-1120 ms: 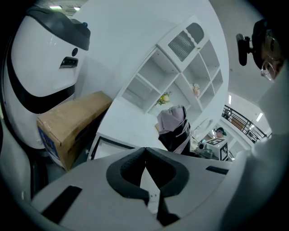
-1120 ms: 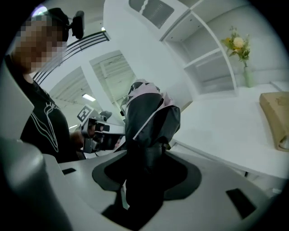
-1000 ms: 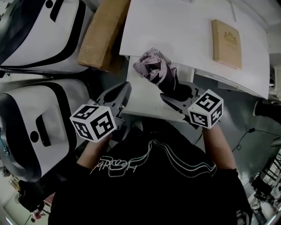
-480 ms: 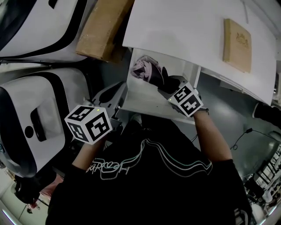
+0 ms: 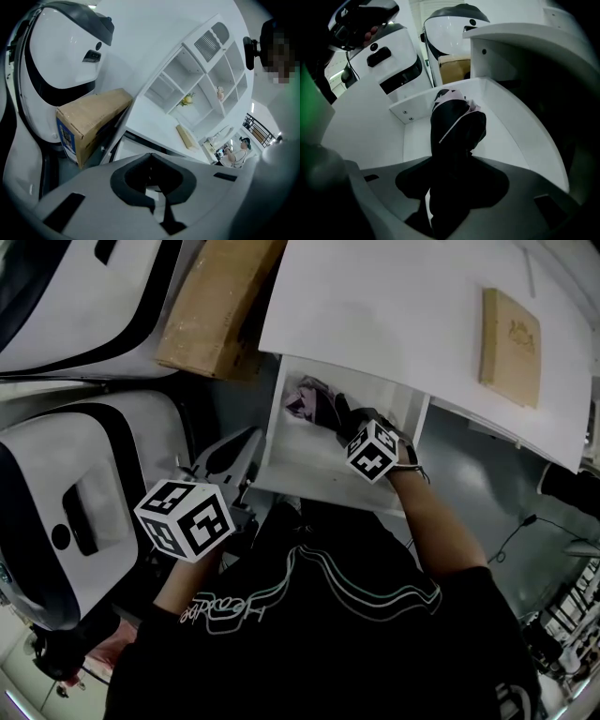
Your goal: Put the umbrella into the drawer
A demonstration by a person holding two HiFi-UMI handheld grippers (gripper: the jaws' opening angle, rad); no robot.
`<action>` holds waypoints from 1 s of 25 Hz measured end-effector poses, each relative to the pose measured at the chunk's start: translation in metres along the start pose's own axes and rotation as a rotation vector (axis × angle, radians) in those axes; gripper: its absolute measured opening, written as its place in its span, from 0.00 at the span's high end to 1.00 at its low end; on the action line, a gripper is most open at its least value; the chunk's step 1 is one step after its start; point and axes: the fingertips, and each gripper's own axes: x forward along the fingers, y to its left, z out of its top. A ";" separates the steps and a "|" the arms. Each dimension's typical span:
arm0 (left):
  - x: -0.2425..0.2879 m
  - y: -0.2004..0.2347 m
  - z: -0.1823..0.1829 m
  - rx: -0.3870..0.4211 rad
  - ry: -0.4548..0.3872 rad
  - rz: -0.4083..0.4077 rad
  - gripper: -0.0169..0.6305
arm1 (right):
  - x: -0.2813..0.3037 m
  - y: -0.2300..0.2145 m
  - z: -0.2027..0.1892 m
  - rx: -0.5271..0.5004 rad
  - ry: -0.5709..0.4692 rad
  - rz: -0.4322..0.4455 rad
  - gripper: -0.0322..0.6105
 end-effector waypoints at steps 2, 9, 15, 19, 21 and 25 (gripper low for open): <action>0.001 0.003 -0.001 -0.007 0.004 0.004 0.94 | 0.008 0.000 -0.005 -0.018 0.022 -0.003 0.61; -0.002 0.002 0.005 -0.005 -0.011 0.006 0.94 | 0.021 0.002 -0.017 -0.026 0.069 0.010 0.60; -0.004 0.003 0.003 0.013 -0.007 -0.005 0.94 | 0.026 -0.004 -0.025 -0.031 0.102 -0.065 0.59; -0.007 0.002 -0.001 0.013 -0.003 -0.024 0.94 | 0.017 -0.005 -0.021 0.004 0.076 -0.071 0.56; -0.009 -0.001 -0.001 0.018 -0.001 -0.035 0.94 | 0.010 -0.005 -0.020 0.010 0.067 -0.079 0.55; -0.014 -0.009 -0.006 0.040 0.016 -0.065 0.94 | -0.010 -0.007 -0.018 0.033 0.050 -0.109 0.55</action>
